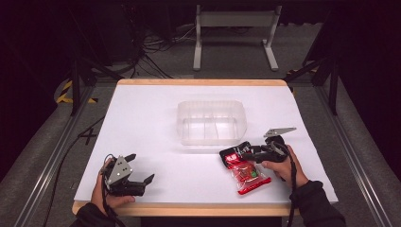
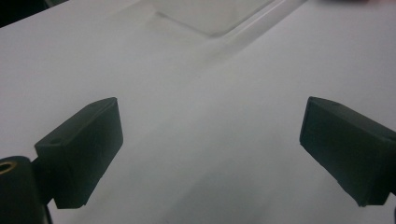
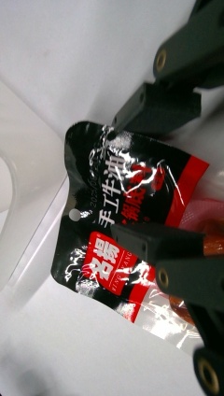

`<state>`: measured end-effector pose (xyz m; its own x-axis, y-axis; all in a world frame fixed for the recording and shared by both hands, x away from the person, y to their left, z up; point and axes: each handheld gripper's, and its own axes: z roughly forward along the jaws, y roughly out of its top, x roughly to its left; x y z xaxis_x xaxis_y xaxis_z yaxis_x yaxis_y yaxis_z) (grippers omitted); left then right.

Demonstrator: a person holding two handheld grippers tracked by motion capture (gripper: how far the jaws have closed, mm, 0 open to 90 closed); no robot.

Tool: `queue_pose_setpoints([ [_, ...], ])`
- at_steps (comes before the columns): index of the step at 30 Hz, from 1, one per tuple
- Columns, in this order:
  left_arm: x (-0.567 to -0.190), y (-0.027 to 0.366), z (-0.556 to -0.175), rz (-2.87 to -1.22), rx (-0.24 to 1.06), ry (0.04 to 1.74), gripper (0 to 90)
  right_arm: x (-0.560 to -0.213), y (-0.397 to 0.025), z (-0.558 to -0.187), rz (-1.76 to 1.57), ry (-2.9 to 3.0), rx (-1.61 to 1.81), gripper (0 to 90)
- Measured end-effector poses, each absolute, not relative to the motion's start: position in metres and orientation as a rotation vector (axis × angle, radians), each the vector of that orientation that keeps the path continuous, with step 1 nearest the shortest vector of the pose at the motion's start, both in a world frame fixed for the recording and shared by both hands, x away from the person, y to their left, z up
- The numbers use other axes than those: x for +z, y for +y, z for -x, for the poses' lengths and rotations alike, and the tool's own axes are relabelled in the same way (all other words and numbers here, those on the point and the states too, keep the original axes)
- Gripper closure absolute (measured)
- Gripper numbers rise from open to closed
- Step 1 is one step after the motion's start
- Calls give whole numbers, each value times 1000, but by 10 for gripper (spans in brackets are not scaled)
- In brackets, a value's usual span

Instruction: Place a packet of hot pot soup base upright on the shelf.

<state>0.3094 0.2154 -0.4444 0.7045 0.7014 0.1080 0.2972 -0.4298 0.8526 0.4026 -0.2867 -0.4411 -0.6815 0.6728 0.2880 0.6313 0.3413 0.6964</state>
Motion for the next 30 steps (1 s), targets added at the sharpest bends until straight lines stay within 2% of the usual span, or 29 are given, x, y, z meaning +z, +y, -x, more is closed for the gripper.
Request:
queue_pose_setpoints([
  [6, -444, 215, -309, -2024, 577, 758, 69, -436, -296, -397, -1173, 2569, 1355, 740],
  [7, -444, 215, -309, -2024, 576, 764, 76, -435, -297, -395, -1157, 2579, 1358, 807],
  [10, -444, 215, -311, -2025, 575, 762, 83, -432, -300, -392, -1112, 2599, 1380, 892],
  [19, -443, 216, -310, -2013, 583, 765, 92, -415, -306, -378, -992, 2619, 1438, 900],
  [30, -441, 221, -308, -1986, 583, 772, 72, -374, -295, -347, -832, 2499, 1418, 900],
])
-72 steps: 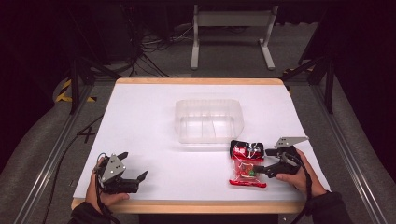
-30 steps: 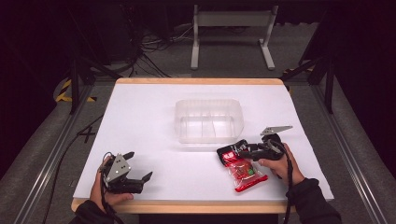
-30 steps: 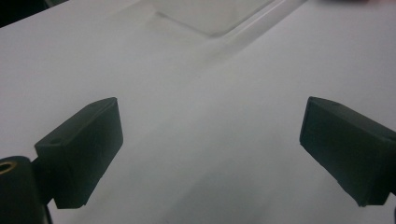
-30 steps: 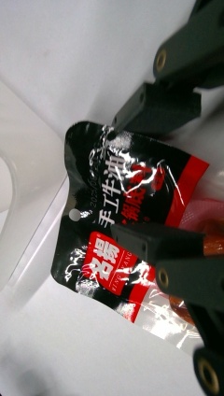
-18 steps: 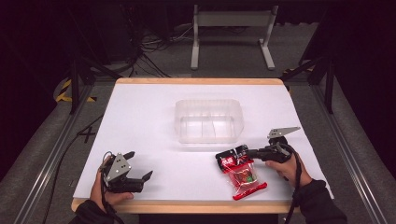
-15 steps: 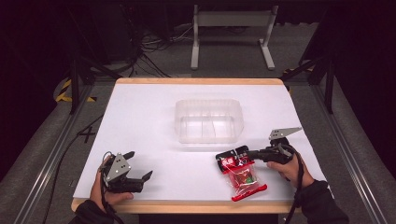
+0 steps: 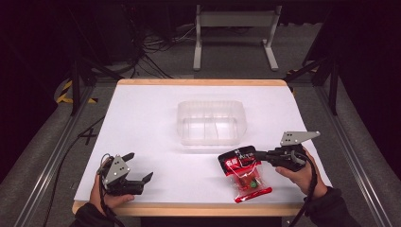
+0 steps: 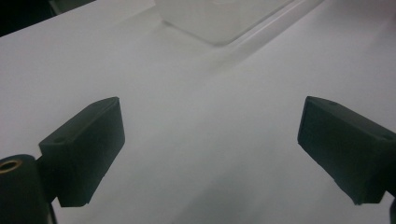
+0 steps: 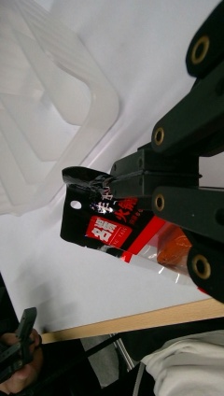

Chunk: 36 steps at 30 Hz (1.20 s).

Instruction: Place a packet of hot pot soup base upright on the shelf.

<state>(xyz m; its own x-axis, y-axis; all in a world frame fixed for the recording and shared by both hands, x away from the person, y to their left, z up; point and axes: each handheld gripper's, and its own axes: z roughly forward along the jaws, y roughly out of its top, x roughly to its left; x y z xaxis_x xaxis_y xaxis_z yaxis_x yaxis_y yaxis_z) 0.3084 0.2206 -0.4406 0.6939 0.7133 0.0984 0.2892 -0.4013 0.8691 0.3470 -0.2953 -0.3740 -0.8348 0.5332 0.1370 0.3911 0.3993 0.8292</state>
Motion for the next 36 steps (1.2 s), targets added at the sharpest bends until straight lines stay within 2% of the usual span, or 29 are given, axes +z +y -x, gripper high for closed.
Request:
queue_pose_setpoints([
  [15, -441, 233, -309, -1931, 586, 807, 45, -338, -300, -324, -756, 2317, 1484, 900],
  [36, -442, 237, -309, -1921, 590, 825, 56, -316, -289, -324, -738, 2216, 1489, 900],
])
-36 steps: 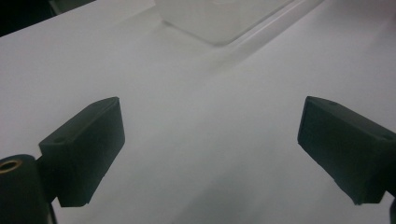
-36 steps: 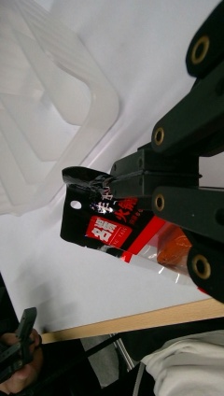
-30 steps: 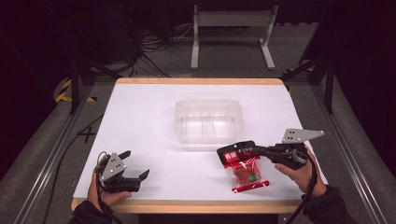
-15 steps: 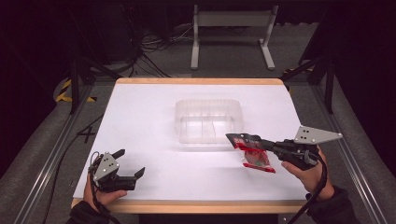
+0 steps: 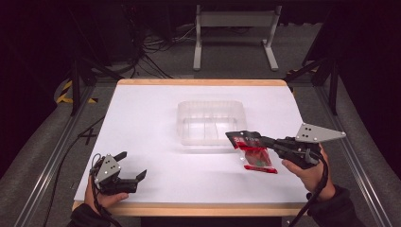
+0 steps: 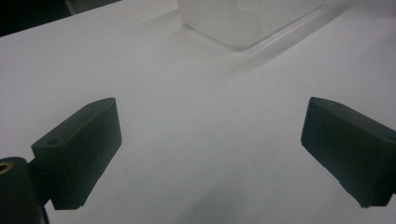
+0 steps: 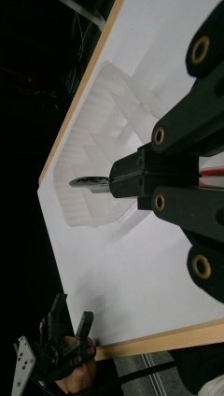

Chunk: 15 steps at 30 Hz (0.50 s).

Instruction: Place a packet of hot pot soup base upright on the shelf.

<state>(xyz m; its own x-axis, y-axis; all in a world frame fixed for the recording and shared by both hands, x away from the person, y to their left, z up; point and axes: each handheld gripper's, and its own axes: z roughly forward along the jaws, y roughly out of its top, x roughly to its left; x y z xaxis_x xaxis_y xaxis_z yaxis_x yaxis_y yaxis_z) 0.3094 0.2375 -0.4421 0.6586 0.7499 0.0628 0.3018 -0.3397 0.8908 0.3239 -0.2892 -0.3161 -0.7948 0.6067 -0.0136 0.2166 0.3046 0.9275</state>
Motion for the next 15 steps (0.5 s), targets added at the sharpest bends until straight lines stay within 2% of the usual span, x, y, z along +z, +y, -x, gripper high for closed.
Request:
queue_pose_setpoints([
  [10, -441, 236, -309, -1923, 586, 816, 64, -288, -266, -337, -732, 2138, 1501, 900],
  [15, -441, 234, -309, -1928, 577, 806, 63, -278, -243, -357, -743, 2103, 1489, 900],
])
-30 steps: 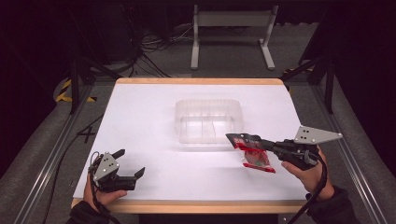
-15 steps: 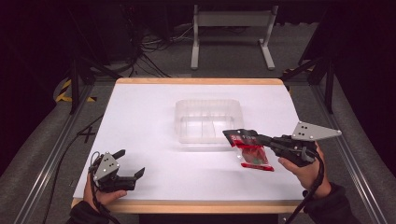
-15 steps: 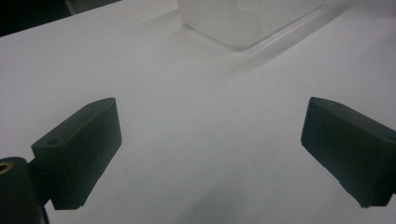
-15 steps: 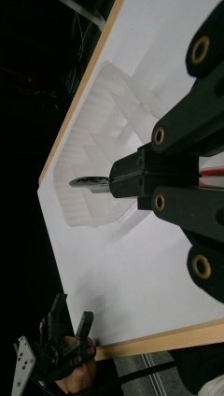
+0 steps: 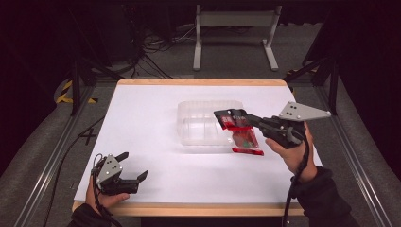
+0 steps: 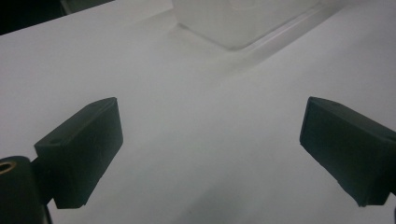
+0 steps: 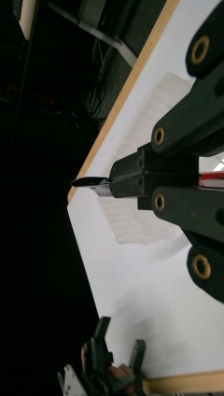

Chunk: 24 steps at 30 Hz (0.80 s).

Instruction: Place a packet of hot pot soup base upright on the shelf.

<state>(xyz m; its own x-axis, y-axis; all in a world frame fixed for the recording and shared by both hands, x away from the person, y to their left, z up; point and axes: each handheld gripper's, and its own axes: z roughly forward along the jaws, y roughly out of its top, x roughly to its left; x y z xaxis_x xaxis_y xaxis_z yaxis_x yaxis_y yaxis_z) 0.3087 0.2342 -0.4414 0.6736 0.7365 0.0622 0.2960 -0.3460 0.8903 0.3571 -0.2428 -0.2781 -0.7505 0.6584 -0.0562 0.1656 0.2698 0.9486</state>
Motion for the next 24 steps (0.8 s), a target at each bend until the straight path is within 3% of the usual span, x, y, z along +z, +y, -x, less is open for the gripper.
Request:
queue_pose_setpoints([
  [17, -441, 230, -308, -1929, 539, 751, 64, -279, -197, -435, -919, 1975, 1435, 900],
  [24, -441, 230, -308, -1927, 535, 745, 64, -277, -187, -451, -934, 1947, 1385, 900],
])
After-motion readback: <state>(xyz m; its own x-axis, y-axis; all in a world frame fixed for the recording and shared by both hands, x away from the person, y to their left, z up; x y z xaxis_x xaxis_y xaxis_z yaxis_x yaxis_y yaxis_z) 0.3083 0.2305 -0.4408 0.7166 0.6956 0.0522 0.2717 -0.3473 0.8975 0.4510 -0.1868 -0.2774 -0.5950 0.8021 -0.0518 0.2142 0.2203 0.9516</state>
